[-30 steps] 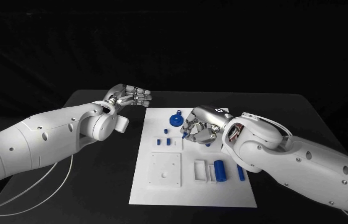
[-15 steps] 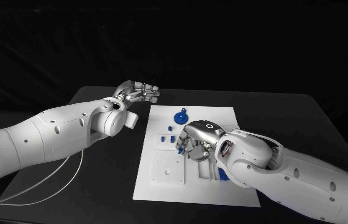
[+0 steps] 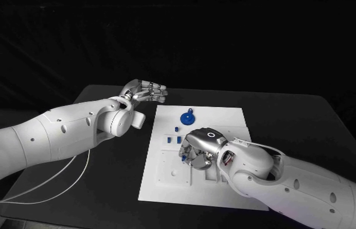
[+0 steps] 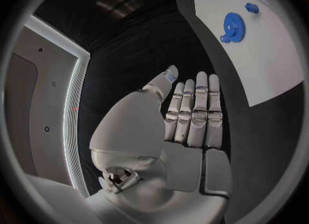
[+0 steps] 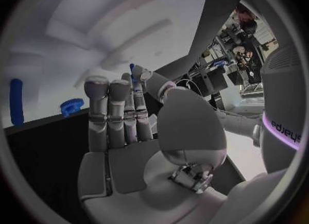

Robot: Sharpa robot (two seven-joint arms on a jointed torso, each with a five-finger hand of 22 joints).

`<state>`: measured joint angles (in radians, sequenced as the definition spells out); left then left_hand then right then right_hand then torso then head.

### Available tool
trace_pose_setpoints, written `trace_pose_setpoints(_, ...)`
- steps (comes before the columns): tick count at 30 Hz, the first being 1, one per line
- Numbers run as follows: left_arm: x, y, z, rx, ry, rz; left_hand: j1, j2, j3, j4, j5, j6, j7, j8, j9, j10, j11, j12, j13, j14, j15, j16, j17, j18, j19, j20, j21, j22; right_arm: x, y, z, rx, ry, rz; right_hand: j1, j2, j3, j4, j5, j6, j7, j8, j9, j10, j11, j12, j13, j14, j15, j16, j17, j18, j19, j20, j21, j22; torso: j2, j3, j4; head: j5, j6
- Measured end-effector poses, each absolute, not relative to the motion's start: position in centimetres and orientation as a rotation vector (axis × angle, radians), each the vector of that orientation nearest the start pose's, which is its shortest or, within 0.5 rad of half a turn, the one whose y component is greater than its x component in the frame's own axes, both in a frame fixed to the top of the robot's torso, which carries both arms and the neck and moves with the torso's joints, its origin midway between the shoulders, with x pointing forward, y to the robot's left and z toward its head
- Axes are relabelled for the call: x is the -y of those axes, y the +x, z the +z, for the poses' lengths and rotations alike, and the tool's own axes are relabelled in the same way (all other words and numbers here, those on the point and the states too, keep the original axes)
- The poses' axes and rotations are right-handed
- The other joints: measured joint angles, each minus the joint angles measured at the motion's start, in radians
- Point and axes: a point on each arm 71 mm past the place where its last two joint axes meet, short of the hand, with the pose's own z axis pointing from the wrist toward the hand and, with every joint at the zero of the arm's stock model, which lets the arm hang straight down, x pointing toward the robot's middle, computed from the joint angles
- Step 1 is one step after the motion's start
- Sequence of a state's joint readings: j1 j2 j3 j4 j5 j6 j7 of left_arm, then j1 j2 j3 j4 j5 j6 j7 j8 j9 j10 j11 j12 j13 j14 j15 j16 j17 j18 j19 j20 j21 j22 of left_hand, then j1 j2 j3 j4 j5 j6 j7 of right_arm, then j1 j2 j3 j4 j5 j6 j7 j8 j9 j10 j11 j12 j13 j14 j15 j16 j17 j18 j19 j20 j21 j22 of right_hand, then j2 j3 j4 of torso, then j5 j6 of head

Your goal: Assemble the parts on the task board

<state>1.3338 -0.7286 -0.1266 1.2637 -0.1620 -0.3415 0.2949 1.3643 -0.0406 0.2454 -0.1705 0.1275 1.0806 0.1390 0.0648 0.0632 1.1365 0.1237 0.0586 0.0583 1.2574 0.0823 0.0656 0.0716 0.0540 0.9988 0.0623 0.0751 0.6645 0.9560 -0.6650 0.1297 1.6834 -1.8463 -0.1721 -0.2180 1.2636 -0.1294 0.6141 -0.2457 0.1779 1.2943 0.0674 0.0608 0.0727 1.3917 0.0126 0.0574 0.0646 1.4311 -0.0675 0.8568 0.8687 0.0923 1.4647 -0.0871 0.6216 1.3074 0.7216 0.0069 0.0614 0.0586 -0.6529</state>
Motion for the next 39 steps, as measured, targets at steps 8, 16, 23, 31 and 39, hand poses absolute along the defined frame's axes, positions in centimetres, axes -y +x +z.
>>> trace_pose_setpoints(8, -23.13, 54.90, -15.58, -1.444, -0.925, -1.278, 0.000, 0.000, 0.000, 0.000, 0.000, 0.000, 0.000, 0.000, 0.000, 0.000, 0.000, 0.000, 0.000, 0.000, 0.000, 0.000, 0.000, 0.000, 0.000, 0.000, 0.000, 0.000, 7.14, 41.32, -21.36, -1.634, -0.491, 0.749, -0.003, -0.003, 0.000, 0.000, 0.000, 0.000, 0.000, 0.000, 0.000, 0.000, 0.000, 0.000, 0.000, 0.000, 0.000, 0.000, 0.000, 0.000, 0.000, 0.000, 0.000, 0.000, 0.000, -0.0004, -0.0003, 0.004, -0.004)
trace_pose_setpoints(16, -23.13, 54.90, -15.58, -1.444, -0.926, -1.278, 0.000, 0.000, 0.000, 0.000, 0.000, 0.000, 0.000, 0.000, 0.000, 0.000, 0.000, 0.000, 0.000, -0.004, 0.004, 0.000, 0.000, 0.000, 0.000, 0.000, 0.000, -0.006, 7.12, 41.31, -21.40, -1.629, -0.498, 0.744, -0.004, -0.004, 0.000, 0.000, 0.000, 0.000, 0.000, 0.000, 0.000, 0.000, 0.000, 0.000, 0.000, 0.000, 0.000, 0.000, 0.000, 0.000, 0.000, 0.000, 0.000, 0.000, 0.000, -0.0001, -0.0005, 0.006, -0.007)
trace_pose_setpoints(23, -23.23, 54.93, -15.58, -1.443, -0.927, -1.276, 0.000, 0.000, 0.000, 0.000, 0.000, 0.000, 0.000, 0.000, 0.000, 0.000, 0.000, 0.000, 0.000, -0.004, 0.004, 0.000, 0.000, 0.000, 0.000, 0.000, 0.000, -0.006, 7.19, 41.31, -21.41, -1.624, -0.503, 0.739, -0.004, -0.004, 0.000, 0.000, 0.000, 0.002, 0.003, -0.001, 0.000, 0.000, 0.000, -0.001, 0.000, 0.000, 0.000, 0.000, 0.001, 0.000, 0.000, 0.000, 0.000, 0.000, 0.000, 0.0006, -0.0010, 0.006, -0.008)
trace_pose_setpoints(31, -23.47, 55.01, -15.60, -1.440, -0.930, -1.270, 0.000, 0.000, 0.000, 0.000, 0.000, 0.000, 0.000, 0.000, 0.000, 0.000, 0.000, 0.000, 0.000, -0.004, 0.004, 0.000, 0.000, 0.000, 0.000, 0.000, 0.000, -0.009, 7.32, 41.24, -21.40, -1.623, -0.506, 0.736, -0.005, -0.005, 0.000, 0.000, 0.000, 0.002, 0.003, -0.002, 0.000, 0.000, 0.000, -0.001, 0.000, 0.000, 0.000, 0.000, 0.001, 0.000, 0.000, 0.000, 0.000, 0.000, 0.000, 0.0012, -0.0009, 0.008, -0.011)
trace_pose_setpoints(39, -23.62, 55.06, -15.61, -1.439, -0.932, -1.266, 0.000, 0.000, 0.000, 0.000, 0.000, 0.000, 0.000, 0.000, 0.000, 0.000, 0.000, 0.000, 0.000, -0.004, 0.004, 0.000, 0.000, 0.000, 0.000, 0.000, 0.000, -0.009, 7.40, 41.14, -21.41, -1.623, -0.507, 0.734, -0.005, -0.005, 0.000, 0.000, 0.000, 0.002, 0.003, -0.003, 0.000, 0.000, 0.000, -0.001, 0.000, 0.000, 0.000, 0.000, 0.001, 0.000, 0.000, 0.000, 0.000, 0.000, 0.000, 0.0012, -0.0009, 0.009, -0.012)
